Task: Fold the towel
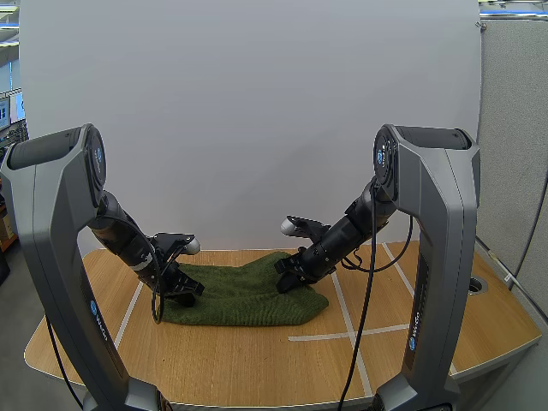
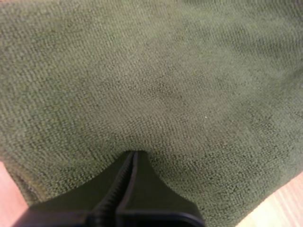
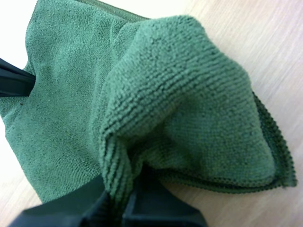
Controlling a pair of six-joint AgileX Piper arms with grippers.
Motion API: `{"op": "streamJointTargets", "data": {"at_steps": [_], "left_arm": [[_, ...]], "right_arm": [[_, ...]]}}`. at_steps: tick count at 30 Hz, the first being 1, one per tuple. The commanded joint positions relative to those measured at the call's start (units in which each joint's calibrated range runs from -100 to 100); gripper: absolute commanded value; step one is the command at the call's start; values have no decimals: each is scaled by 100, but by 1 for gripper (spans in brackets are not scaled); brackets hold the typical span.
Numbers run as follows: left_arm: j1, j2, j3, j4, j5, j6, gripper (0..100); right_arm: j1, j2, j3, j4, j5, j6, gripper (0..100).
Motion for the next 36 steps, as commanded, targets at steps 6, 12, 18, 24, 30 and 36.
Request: {"op": "streamJointTargets", "data": {"at_steps": [6, 12, 18, 24, 30, 36], "left_arm": [[-12, -230, 71, -358, 278, 195, 0], [-12, -246, 60, -380, 103, 195, 0], [-12, -246, 60, -378, 47, 195, 0], [-12, -246, 60, -383, 67, 195, 0], [-12, -246, 60, -383, 94, 195, 0], [-12, -246, 60, -473, 96, 195, 0]], "right_arm": [[-176, -231, 12, -413, -29, -67, 0], [-411, -304, 12, -794, 68, -67, 0], [-609, -304, 12, -933, 170, -67, 0], [-609, -304, -15, -706, 569, -67, 0], [-609, -500, -200, -614, 936, -67, 0], [-548, -1038, -262, -423, 994, -58, 0]]}}
